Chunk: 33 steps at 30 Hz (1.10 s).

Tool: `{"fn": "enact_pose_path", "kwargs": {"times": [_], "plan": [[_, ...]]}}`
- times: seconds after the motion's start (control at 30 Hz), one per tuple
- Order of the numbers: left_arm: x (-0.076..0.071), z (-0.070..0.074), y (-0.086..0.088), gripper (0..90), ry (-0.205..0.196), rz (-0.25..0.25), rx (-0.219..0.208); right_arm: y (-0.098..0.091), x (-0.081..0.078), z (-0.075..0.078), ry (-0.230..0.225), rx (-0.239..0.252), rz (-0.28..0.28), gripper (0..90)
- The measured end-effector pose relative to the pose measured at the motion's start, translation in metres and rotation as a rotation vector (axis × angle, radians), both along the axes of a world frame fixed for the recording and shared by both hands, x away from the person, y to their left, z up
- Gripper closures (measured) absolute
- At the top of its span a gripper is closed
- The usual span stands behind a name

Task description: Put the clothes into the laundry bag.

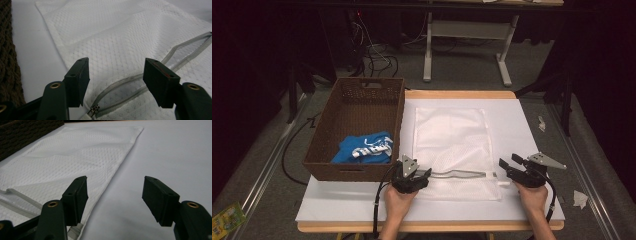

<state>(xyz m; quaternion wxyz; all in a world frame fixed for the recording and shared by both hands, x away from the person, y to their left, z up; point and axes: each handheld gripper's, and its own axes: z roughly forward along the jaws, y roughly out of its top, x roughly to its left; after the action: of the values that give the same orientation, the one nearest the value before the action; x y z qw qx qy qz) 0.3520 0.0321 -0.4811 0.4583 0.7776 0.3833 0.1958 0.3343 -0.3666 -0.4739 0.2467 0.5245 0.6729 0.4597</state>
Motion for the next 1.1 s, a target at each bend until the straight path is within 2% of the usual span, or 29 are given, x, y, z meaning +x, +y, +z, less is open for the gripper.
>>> {"fn": "enact_pose_path", "kwargs": {"times": [0.17, 0.23, 0.37, 0.67, 0.87, 1.1], "plan": [[0.0, 0.0, 0.0, 36.9, -0.003, -0.007, -0.009, 0.0, -0.001, 0.001, 0.013, -0.005, 0.016, 36.9], [0.0, 0.0, 0.0, 35.6, 0.002, -0.005, -0.006, 0.001, -0.002, 0.004, 0.019, -0.026, 0.034, 36.6], [0.002, 0.0, 0.001, 33.0, 0.017, 0.001, -0.017, 0.0, -0.005, 0.01, 0.014, -0.027, 0.05, 37.3], [0.001, 0.0, 0.001, 31.5, 0.012, -0.002, -0.011, 0.005, -0.008, 0.015, 0.006, -0.058, 0.079, 39.7], [0.001, 0.0, 0.001, 31.3, 0.013, 0.0, -0.01, 0.015, -0.008, 0.018, -0.011, -0.091, 0.121, 39.9], [0.002, 0.0, 0.001, 31.6, 0.017, -0.001, -0.012, 0.022, -0.007, 0.024, 0.005, -0.141, 0.157, 40.4]]}}
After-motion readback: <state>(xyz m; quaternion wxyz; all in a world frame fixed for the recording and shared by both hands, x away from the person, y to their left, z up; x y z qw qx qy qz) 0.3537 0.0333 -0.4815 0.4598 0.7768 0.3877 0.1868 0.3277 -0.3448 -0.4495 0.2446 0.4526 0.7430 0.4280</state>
